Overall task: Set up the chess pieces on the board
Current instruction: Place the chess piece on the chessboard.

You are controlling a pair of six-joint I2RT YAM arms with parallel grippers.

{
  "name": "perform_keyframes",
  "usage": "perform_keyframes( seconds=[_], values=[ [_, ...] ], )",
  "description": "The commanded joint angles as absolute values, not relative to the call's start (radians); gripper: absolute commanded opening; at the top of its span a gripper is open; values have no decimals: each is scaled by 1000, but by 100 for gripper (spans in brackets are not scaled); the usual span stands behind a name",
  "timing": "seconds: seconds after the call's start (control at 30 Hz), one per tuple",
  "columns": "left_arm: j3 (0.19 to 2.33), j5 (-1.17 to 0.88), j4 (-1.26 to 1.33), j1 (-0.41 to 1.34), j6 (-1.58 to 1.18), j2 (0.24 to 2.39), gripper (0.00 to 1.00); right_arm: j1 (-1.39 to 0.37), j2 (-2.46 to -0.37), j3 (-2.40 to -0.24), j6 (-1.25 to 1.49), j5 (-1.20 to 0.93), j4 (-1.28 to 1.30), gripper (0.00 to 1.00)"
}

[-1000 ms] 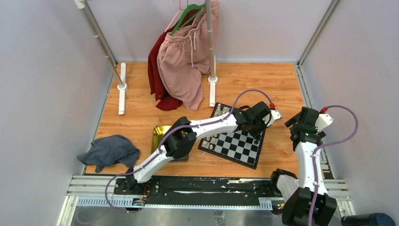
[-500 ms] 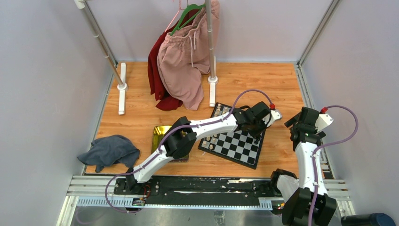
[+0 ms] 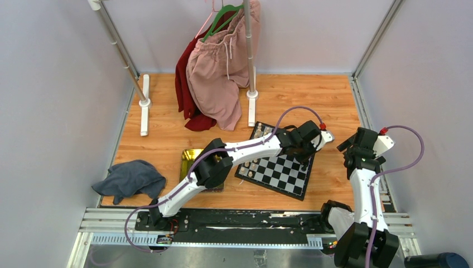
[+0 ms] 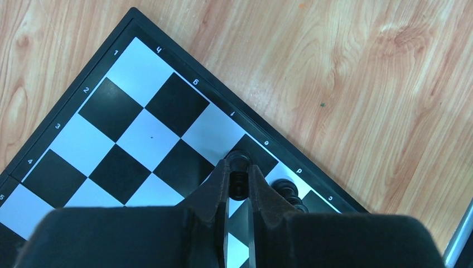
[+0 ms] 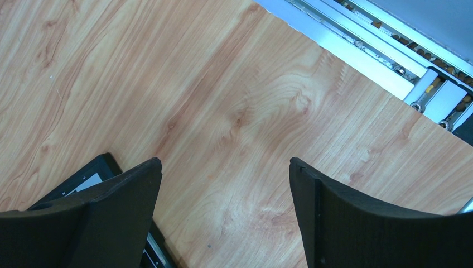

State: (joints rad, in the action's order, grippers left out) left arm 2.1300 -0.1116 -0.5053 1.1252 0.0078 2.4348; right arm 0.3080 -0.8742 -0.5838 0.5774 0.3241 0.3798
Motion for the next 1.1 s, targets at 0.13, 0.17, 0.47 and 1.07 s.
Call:
perform_keyframes(
  seconds=[0.13, 0.17, 0.47, 1.07],
  values=[
    [2128, -123, -615, 1124, 5, 2451, 26, 314, -880, -569, 588, 334, 361, 88],
    [2128, -122, -616, 1124, 5, 2451, 29, 314, -881, -570, 588, 334, 361, 88],
    [2139, -113, -620, 1123, 4, 2461, 41, 315, -891, -574, 588, 327, 353, 88],
    [2141, -32, -604, 1118, 5, 2445, 47, 314, -897, -581, 575, 327, 345, 88]
  ],
)
